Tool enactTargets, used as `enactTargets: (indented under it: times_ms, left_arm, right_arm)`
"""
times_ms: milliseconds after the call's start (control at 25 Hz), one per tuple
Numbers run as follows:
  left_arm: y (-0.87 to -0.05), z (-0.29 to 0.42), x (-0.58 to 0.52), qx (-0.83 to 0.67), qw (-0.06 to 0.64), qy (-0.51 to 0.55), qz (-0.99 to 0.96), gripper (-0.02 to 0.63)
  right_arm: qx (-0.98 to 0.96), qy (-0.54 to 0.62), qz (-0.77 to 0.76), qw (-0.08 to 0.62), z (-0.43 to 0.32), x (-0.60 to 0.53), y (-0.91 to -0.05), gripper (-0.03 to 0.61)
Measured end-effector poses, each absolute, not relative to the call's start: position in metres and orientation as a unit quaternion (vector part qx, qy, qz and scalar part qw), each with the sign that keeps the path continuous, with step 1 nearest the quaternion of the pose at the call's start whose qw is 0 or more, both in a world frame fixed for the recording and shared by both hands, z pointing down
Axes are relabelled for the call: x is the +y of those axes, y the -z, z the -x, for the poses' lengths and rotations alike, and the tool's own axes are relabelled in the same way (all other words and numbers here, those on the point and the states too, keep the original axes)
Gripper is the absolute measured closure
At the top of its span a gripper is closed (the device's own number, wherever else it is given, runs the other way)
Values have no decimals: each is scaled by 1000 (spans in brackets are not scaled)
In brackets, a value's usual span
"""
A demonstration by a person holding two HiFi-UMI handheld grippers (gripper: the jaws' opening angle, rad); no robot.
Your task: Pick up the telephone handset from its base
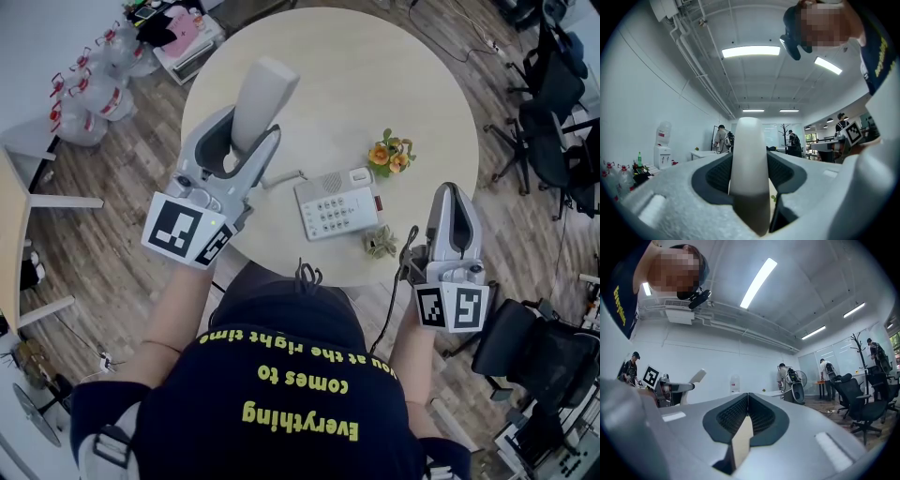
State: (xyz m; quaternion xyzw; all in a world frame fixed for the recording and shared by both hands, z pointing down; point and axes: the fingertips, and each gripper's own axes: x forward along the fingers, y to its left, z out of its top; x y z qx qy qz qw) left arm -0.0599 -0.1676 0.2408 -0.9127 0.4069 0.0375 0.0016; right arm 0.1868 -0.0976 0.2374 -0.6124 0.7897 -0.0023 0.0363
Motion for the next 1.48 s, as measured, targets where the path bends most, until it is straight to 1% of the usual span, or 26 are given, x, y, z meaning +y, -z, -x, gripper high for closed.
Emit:
enactTargets:
  times_ms: [40, 1480]
  left_arm:
    - [-240, 60, -167, 407, 1, -38, 913, 394]
    - [-236, 70, -155, 411, 3, -40, 911, 394]
  right_arm:
    - [790, 1, 612, 35, -186, -97, -237, 566]
    - [789, -16, 613, 31, -173, -90, -234, 568]
